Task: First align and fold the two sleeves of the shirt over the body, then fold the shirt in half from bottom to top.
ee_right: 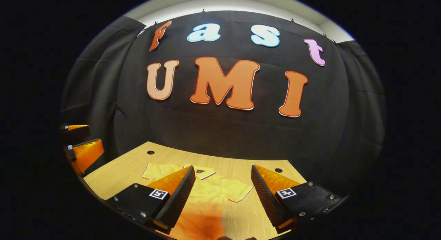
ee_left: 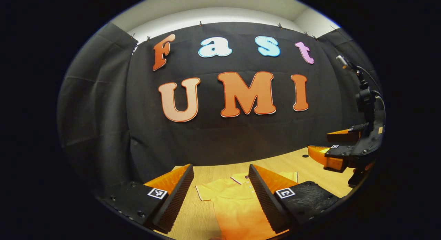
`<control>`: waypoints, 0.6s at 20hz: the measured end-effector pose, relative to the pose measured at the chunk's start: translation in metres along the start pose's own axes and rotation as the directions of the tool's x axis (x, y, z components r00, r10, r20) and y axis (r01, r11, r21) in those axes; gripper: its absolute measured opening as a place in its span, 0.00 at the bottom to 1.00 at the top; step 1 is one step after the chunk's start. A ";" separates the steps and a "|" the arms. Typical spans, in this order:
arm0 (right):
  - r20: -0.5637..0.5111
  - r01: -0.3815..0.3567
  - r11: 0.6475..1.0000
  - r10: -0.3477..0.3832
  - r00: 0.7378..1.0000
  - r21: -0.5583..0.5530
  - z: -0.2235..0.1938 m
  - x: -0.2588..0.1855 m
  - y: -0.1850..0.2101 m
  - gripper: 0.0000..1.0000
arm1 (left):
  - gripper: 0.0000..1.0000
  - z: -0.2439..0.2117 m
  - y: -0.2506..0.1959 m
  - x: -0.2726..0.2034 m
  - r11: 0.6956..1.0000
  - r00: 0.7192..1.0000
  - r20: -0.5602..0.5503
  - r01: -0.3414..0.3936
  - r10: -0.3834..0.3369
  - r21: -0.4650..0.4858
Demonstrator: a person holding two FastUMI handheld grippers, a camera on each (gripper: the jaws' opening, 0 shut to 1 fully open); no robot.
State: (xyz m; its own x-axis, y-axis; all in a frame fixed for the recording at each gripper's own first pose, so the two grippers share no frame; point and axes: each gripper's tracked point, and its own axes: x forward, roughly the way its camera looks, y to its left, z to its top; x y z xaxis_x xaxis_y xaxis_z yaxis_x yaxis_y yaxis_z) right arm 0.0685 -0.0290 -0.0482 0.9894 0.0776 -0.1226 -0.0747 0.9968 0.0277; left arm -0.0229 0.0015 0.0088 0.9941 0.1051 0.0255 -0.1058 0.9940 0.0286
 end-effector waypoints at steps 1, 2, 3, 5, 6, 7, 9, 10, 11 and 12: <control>-0.017 -0.001 1.000 0.001 1.000 0.005 -0.004 0.007 -0.003 0.98 | 0.98 0.000 0.003 -0.006 1.000 1.000 0.003 -0.008 0.008 -0.008; -0.032 0.004 1.000 -0.003 0.999 0.009 -0.007 0.014 -0.006 0.98 | 0.98 0.002 0.006 -0.008 1.000 1.000 0.005 -0.019 0.019 0.001; -0.053 0.010 1.000 -0.009 0.999 0.015 -0.011 0.021 -0.010 0.98 | 0.98 0.001 0.011 -0.010 1.000 1.000 0.008 -0.029 0.029 0.011; -0.109 0.031 0.999 -0.026 0.994 0.037 -0.024 0.034 -0.016 0.99 | 0.98 0.001 0.022 -0.017 0.999 0.999 0.009 -0.031 0.031 0.022; -0.168 0.043 0.997 -0.032 0.985 0.060 -0.034 0.040 -0.018 0.98 | 0.98 0.000 0.026 -0.019 0.999 1.000 0.003 -0.027 0.027 0.025; -0.232 0.046 0.994 -0.022 0.972 0.100 -0.047 0.042 -0.018 0.99 | 0.98 -0.004 0.029 -0.018 1.000 1.000 -0.005 -0.018 0.018 0.024; -0.326 0.067 0.985 -0.013 0.945 0.156 -0.066 0.050 -0.016 0.99 | 0.98 -0.012 0.040 -0.020 1.000 1.000 -0.022 -0.010 0.010 0.014; -0.354 0.083 0.983 -0.019 0.935 0.165 -0.072 0.056 -0.016 0.99 | 0.98 -0.015 0.046 -0.021 1.000 1.000 -0.026 -0.011 0.012 0.006; -0.375 0.098 0.982 -0.030 0.927 0.162 -0.077 0.058 -0.019 0.99 | 0.98 -0.019 0.049 -0.022 1.000 0.999 -0.032 -0.009 0.010 0.004; -0.393 0.109 0.982 -0.040 0.919 0.154 -0.082 0.060 -0.023 0.99 | 0.98 -0.022 0.053 -0.022 1.000 0.999 -0.041 -0.013 0.013 0.005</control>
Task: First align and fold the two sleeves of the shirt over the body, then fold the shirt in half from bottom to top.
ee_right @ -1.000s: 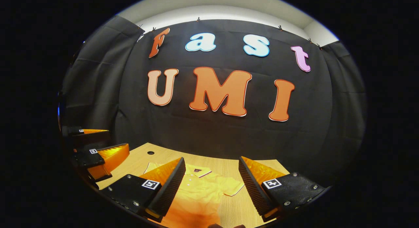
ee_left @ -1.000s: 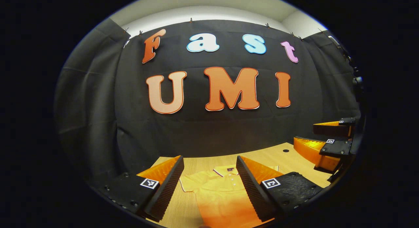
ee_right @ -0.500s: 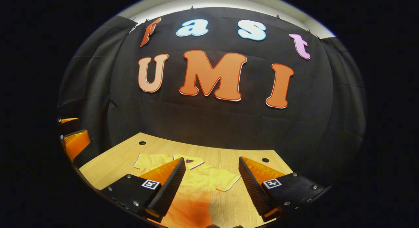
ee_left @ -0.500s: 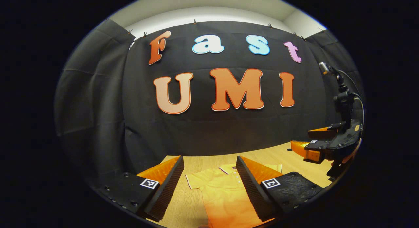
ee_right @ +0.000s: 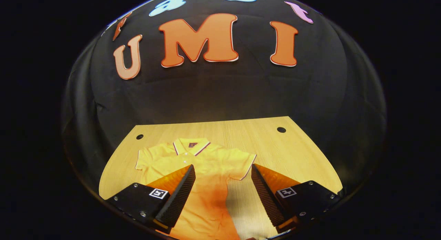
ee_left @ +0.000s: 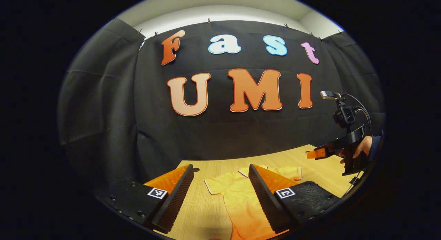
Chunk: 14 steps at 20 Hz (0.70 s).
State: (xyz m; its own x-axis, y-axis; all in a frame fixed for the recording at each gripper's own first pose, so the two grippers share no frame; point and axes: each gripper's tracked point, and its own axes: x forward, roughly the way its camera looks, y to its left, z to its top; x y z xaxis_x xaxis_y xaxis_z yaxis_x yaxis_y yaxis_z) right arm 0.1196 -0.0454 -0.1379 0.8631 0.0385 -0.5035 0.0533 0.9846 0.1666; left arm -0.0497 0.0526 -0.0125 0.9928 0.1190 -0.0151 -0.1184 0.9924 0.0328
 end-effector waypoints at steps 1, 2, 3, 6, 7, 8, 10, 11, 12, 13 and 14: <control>-0.016 0.011 1.000 -0.011 1.000 -0.001 -0.003 0.003 -0.005 0.99 | 0.98 -0.005 0.004 0.001 1.000 1.000 -0.008 -0.005 0.005 -0.002; -0.030 0.013 1.000 -0.013 0.999 -0.005 -0.003 0.008 -0.006 0.99 | 0.98 -0.006 0.005 0.001 1.000 1.000 -0.013 -0.011 0.011 -0.001; -0.045 0.018 1.000 -0.018 0.999 -0.007 -0.005 0.017 -0.010 0.99 | 0.98 -0.009 0.007 0.003 1.000 1.000 -0.020 -0.024 0.024 -0.003; -0.115 -0.004 1.000 0.002 0.993 -0.013 -0.015 0.046 -0.016 0.99 | 0.98 -0.006 0.011 0.009 0.996 0.996 -0.019 -0.091 0.091 0.003; -0.147 -0.013 1.000 0.011 0.989 -0.012 -0.019 0.056 -0.019 0.99 | 0.98 -0.002 0.009 0.010 0.994 0.994 -0.007 -0.107 0.107 -0.004; -0.170 -0.016 1.000 0.014 0.985 -0.010 -0.021 0.067 -0.023 0.99 | 0.98 0.005 0.005 0.011 0.993 0.993 0.016 -0.117 0.117 -0.016; -0.230 -0.012 1.000 0.015 0.973 0.012 -0.031 0.091 -0.036 1.00 | 0.98 0.015 -0.006 0.014 0.992 0.991 0.045 -0.127 0.128 -0.023; -0.261 -0.018 0.999 0.025 0.965 0.028 -0.035 0.102 -0.041 1.00 | 0.98 0.015 -0.008 0.017 0.990 0.989 0.051 -0.139 0.140 -0.019; -0.290 -0.017 0.999 0.028 0.957 0.042 -0.040 0.114 -0.046 1.00 | 0.98 0.015 -0.013 0.021 0.989 0.988 0.048 -0.147 0.148 -0.011; -0.329 -0.012 0.998 0.031 0.944 0.059 -0.048 0.126 -0.052 0.99 | 0.98 0.012 -0.017 0.022 0.988 0.987 0.035 -0.154 0.154 -0.002; -0.366 -0.009 0.997 0.038 0.930 0.080 -0.054 0.135 -0.054 0.99 | 0.98 0.008 -0.022 0.024 0.988 0.988 0.014 -0.152 0.152 0.003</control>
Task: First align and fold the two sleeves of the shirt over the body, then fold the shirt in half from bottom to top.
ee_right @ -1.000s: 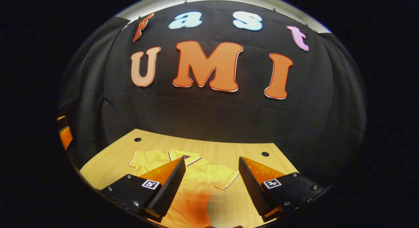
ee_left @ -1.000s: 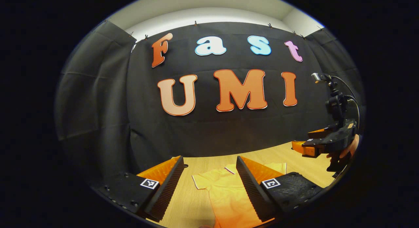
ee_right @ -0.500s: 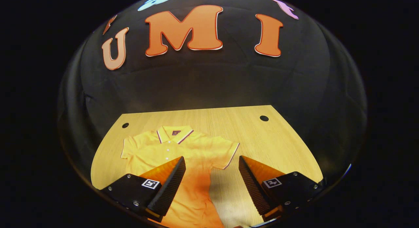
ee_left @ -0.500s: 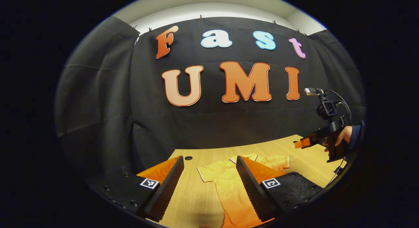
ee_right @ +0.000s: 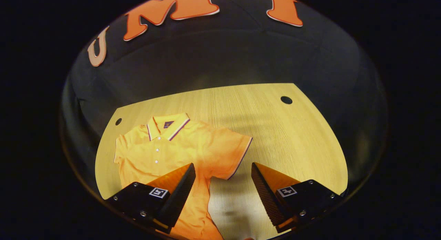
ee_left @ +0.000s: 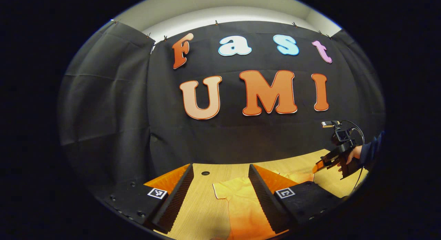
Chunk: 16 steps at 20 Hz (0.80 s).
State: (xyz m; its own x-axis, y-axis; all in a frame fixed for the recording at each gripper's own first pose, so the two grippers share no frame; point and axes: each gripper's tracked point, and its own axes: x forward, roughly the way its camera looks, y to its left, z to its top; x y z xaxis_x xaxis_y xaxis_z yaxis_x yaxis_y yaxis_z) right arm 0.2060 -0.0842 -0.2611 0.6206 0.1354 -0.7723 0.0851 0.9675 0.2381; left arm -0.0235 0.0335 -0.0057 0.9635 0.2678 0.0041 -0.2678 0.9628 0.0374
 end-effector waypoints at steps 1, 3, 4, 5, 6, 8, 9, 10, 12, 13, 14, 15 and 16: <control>-0.037 -0.003 1.000 0.004 0.999 0.018 -0.003 0.010 -0.003 0.98 | 0.98 -0.006 -0.003 0.003 1.000 1.000 -0.019 -0.007 0.007 0.000; -0.093 -0.001 1.000 0.004 0.996 0.028 -0.009 0.031 -0.008 0.98 | 0.98 -0.013 -0.004 0.008 0.999 0.998 -0.050 -0.033 0.033 -0.010; -0.110 0.003 1.000 -0.002 0.994 0.014 -0.008 0.039 -0.012 0.97 | 0.98 -0.015 -0.005 0.009 0.999 0.997 -0.062 -0.046 0.046 -0.011; -0.128 0.013 1.000 -0.014 0.992 -0.005 -0.008 0.048 -0.015 0.97 | 0.98 -0.019 -0.006 0.012 0.998 0.996 -0.072 -0.059 0.058 -0.009; -0.151 0.024 1.000 -0.026 0.988 -0.020 -0.006 0.057 -0.017 0.97 | 0.98 -0.021 -0.007 0.014 0.998 0.994 -0.082 -0.070 0.069 -0.004; -0.207 0.023 1.000 -0.027 0.978 -0.018 -0.004 0.070 -0.018 0.94 | 0.98 -0.027 -0.012 0.018 0.996 0.991 -0.104 -0.084 0.084 0.005; -0.235 0.022 1.000 -0.024 0.972 -0.012 -0.004 0.078 -0.018 0.91 | 0.98 -0.029 -0.015 0.019 0.996 0.990 -0.114 -0.087 0.087 0.007; -0.262 0.022 1.000 -0.024 0.965 -0.009 -0.003 0.085 -0.019 0.90 | 0.98 -0.031 -0.016 0.021 0.996 0.988 -0.124 -0.091 0.091 0.008; -0.303 0.031 0.999 -0.034 0.952 -0.014 -0.003 0.097 -0.022 0.87 | 0.98 -0.034 -0.018 0.022 0.995 0.984 -0.143 -0.102 0.103 0.018; -0.319 0.041 0.999 -0.044 0.947 -0.016 -0.002 0.103 -0.026 0.85 | 0.98 -0.034 -0.019 0.021 0.994 0.984 -0.144 -0.107 0.109 0.025; -0.337 0.045 0.999 -0.046 0.941 -0.012 -0.003 0.107 -0.027 0.83 | 0.98 -0.033 -0.020 0.022 0.993 0.982 -0.148 -0.110 0.113 0.030; -0.353 0.043 0.999 -0.042 0.935 -0.006 -0.004 0.110 -0.027 0.82 | 0.98 -0.035 -0.020 0.022 0.993 0.981 -0.154 -0.115 0.119 0.034; -0.373 0.042 0.999 -0.042 0.927 -0.006 -0.006 0.114 -0.026 0.81 | 0.98 -0.037 -0.020 0.023 0.992 0.979 -0.162 -0.117 0.121 0.036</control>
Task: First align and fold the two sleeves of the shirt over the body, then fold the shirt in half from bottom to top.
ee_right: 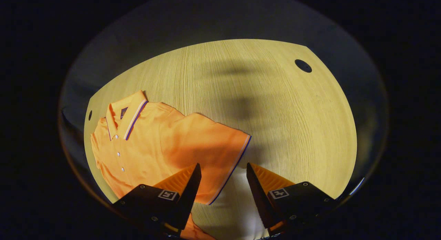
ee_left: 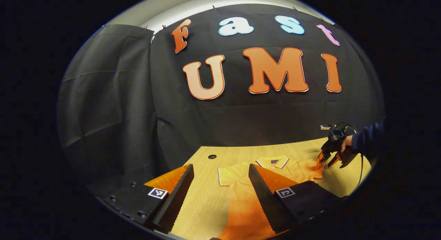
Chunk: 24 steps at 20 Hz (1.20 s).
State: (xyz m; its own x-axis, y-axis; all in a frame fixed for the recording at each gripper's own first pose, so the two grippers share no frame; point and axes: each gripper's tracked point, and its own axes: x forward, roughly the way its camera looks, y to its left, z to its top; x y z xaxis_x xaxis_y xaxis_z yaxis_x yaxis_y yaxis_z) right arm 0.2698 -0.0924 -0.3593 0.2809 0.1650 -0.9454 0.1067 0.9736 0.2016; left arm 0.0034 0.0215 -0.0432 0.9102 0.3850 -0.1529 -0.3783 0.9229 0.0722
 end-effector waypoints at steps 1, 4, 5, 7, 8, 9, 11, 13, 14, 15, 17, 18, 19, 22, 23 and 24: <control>-0.017 0.004 1.000 -0.004 1.000 0.004 -0.003 0.005 -0.001 0.81 | 0.98 -0.002 -0.001 -0.001 1.000 1.000 -0.009 -0.001 0.001 0.001; -0.062 0.050 0.999 -0.048 0.997 0.022 -0.004 0.020 -0.006 0.56 | 0.98 -0.004 -0.004 0.001 1.000 1.000 -0.022 0.000 0.000 0.001; -0.052 0.052 0.999 -0.051 0.997 0.017 -0.002 0.012 -0.005 0.46 | 0.98 -0.003 -0.007 0.002 1.000 1.000 -0.022 0.002 -0.002 0.002; -0.034 -0.009 1.000 0.009 0.999 0.003 0.002 0.010 0.002 0.22 | 0.98 -0.002 -0.010 0.001 1.000 1.000 -0.017 0.007 -0.007 0.001; -0.051 -0.067 0.998 0.067 0.996 0.013 0.001 0.005 0.007 0.18 | 0.98 -0.001 -0.010 0.000 1.000 1.000 -0.016 0.009 -0.009 0.000; -0.040 -0.090 0.994 0.092 0.995 0.059 0.006 -0.002 0.013 0.11 | 0.98 -0.002 -0.012 -0.001 1.000 1.000 -0.017 0.011 -0.011 -0.003; 0.001 -0.148 0.986 0.149 0.989 0.079 0.015 -0.007 0.024 0.05 | 0.98 -0.003 -0.012 -0.003 1.000 1.000 -0.017 0.010 -0.010 -0.007; 0.034 -0.184 0.980 0.181 0.983 0.077 0.023 -0.019 0.034 0.05 | 0.98 -0.004 -0.010 -0.005 1.000 1.000 -0.019 0.006 -0.006 -0.006; 0.046 -0.198 0.978 0.195 0.980 0.065 0.028 -0.024 0.040 0.05 | 0.98 -0.003 -0.010 -0.006 1.000 1.000 -0.020 0.005 -0.005 -0.007; 0.056 -0.208 0.977 0.205 0.977 0.053 0.031 -0.031 0.043 0.05 | 0.98 -0.005 -0.010 -0.006 1.000 1.000 -0.022 0.002 -0.003 -0.009; 0.069 -0.224 0.974 0.221 0.973 0.031 0.035 -0.042 0.053 0.05 | 0.98 -0.005 -0.007 -0.008 1.000 1.000 -0.019 -0.008 0.008 -0.006; 0.071 -0.237 0.971 0.235 0.969 0.017 0.036 -0.044 0.060 0.05 | 0.98 -0.003 -0.004 -0.009 1.000 1.000 -0.018 -0.015 0.015 -0.005; 0.072 -0.251 0.968 0.250 0.966 0.008 0.036 -0.048 0.068 0.05 | 0.98 -0.004 -0.004 -0.011 1.000 1.000 -0.018 -0.019 0.018 -0.007; 0.063 -0.305 0.952 0.306 0.950 -0.020 0.034 -0.056 0.092 0.05 | 0.98 -0.011 0.003 -0.012 0.999 0.999 -0.036 -0.035 0.034 -0.024; 0.062 -0.316 0.948 0.317 0.946 -0.028 0.032 -0.056 0.099 0.05 | 0.98 -0.013 0.007 -0.011 0.999 0.998 -0.044 -0.041 0.039 -0.030; 0.054 -0.319 0.947 0.320 0.946 -0.035 0.032 -0.057 0.103 0.05 | 0.98 -0.013 0.011 -0.010 0.998 0.998 -0.048 -0.049 0.047 -0.036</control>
State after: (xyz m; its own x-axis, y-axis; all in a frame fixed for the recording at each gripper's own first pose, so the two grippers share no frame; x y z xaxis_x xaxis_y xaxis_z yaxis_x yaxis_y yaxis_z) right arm 0.2951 -0.0068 -0.2769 0.3517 0.4593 -0.8157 -0.0219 0.8751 0.4834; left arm -0.0124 0.0275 -0.0540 0.8820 0.4283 -0.1966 -0.4284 0.9025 0.0439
